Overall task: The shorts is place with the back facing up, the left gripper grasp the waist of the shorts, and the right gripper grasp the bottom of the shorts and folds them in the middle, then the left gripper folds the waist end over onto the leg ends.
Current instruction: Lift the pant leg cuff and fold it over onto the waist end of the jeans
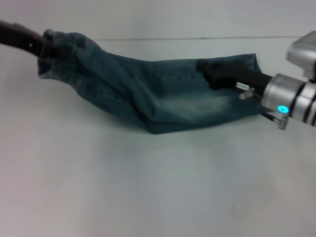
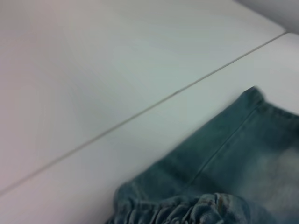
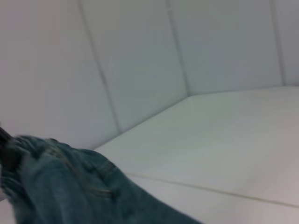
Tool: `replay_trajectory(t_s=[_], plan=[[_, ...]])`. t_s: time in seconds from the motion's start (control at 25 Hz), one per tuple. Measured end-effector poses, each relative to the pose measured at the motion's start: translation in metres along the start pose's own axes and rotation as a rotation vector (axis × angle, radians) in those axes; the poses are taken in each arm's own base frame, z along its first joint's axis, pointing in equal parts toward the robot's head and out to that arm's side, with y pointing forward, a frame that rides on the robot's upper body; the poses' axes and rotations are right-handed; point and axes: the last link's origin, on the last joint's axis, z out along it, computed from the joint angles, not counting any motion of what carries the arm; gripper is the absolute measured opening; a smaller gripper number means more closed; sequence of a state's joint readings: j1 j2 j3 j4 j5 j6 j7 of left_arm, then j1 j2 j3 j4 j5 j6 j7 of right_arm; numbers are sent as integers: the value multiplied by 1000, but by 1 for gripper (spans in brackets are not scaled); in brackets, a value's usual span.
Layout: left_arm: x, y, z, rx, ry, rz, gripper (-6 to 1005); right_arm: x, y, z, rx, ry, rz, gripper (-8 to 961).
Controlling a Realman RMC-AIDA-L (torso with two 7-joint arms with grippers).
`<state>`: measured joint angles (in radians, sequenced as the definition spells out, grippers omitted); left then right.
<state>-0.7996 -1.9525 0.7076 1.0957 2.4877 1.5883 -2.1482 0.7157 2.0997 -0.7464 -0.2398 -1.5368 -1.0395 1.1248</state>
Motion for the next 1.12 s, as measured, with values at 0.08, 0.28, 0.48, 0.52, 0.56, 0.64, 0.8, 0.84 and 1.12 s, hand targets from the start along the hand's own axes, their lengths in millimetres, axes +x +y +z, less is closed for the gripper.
replay_trajectory(t_s=[0.08, 0.28, 0.48, 0.52, 0.56, 0.64, 0.8, 0.84, 1.12], plan=[[15, 4, -2, -9, 6, 28, 131, 2, 2, 11, 39, -6, -13, 15], [47, 14, -6, -21, 28, 99, 130, 1, 11, 32, 97, -32, -22, 16], [69, 23, -12, -30, 46, 154, 127, -4, 21, 51, 99, -1, -47, 17], [73, 25, -13, -29, 51, 163, 127, -3, 23, 55, 101, 13, -48, 16], [75, 26, -14, -28, 53, 169, 127, -3, 25, 58, 101, 28, -50, 16], [80, 28, -16, -31, 53, 181, 127, -2, 30, 65, 99, 63, -60, 16], [88, 32, -19, -33, 54, 204, 126, 3, 47, 77, 50, 124, -80, 16], [89, 33, -19, -34, 54, 207, 126, 4, 51, 79, 34, 133, -84, 17], [93, 40, -22, -39, 69, 229, 125, 11, 89, 89, -107, 168, -86, 17]])
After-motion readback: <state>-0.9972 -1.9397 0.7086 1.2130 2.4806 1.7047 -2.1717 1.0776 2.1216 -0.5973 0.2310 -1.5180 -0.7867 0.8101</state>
